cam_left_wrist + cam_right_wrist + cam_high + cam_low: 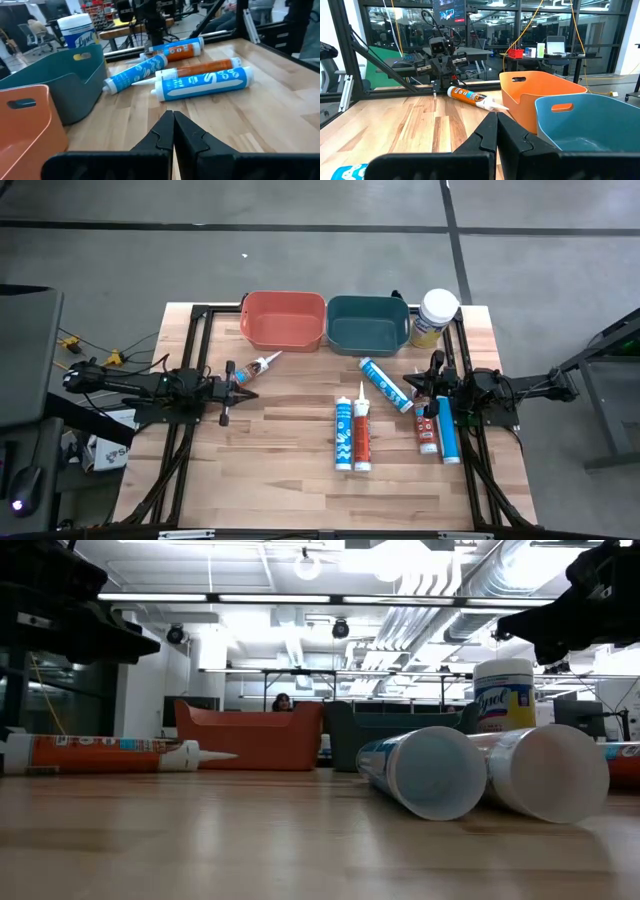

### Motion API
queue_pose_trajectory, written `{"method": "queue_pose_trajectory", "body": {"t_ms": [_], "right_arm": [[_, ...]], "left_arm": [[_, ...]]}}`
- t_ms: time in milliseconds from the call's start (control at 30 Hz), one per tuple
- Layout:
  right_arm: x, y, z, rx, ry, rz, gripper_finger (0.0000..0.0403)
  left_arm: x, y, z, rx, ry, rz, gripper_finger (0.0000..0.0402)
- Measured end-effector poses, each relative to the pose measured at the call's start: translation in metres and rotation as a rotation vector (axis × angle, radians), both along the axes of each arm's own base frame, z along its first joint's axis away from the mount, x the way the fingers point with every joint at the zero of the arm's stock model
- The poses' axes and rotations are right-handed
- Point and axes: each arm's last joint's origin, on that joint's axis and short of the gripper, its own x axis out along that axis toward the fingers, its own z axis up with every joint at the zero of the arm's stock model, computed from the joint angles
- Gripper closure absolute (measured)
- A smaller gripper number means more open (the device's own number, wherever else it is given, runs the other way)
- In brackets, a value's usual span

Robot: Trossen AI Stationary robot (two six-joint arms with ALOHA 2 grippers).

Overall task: Pick & place silicon tubes, Sealant and Lysol wipes
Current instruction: Put the left orange sealant into the orange bin

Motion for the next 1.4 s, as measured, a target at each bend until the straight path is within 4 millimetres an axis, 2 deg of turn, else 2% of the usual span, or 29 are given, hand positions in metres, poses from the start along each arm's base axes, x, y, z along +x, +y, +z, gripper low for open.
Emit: {"method": "queue_pose_trajectory", "body": {"t_ms": [167, 333, 433, 633, 733, 800, 933, 1100, 1400], "right_arm": [[0.000, 0.000, 0.000, 0.000, 0.000, 0.000, 0.0402], [0.000, 0.000, 0.000, 0.000, 0.000, 0.000, 0.0402], [0.000, 0.000, 0.000, 0.000, 0.000, 0.000, 0.0402], [0.000, 0.000, 0.000, 0.000, 0.000, 0.000, 0.0402], [0.000, 0.000, 0.000, 0.000, 0.000, 0.000, 0.0402], [0.000, 0.000, 0.000, 0.000, 0.000, 0.000, 0.0402], [0.000, 0.000, 0.000, 0.000, 0.000, 0.000, 0.0402], [0.000, 0.000, 0.000, 0.000, 0.000, 0.000, 0.0402], [0.000, 0.000, 0.000, 0.000, 0.000, 0.000, 0.0402]], "left_arm": [[0.000, 0.001, 0.001, -0.033, -0.012, 0.025, 0.0401], [0.000, 0.005, 0.004, -0.086, -0.047, 0.183, 0.0380], [0.000, 0.006, 0.005, -0.091, -0.062, 0.231, 0.0332], [-0.002, 0.010, 0.009, -0.104, -0.072, 0.358, 0.0202], [-0.003, 0.011, 0.025, -0.109, -0.126, 0.391, 0.0151], [-0.004, 0.012, 0.035, -0.117, -0.158, 0.413, 0.0132], [-0.006, 0.012, 0.055, -0.118, -0.199, 0.412, 0.0121], [-0.010, 0.014, 0.074, -0.094, -0.176, 0.471, 0.0128], [0.002, 0.014, 0.105, -0.026, -0.003, 0.517, 0.0133]]}}
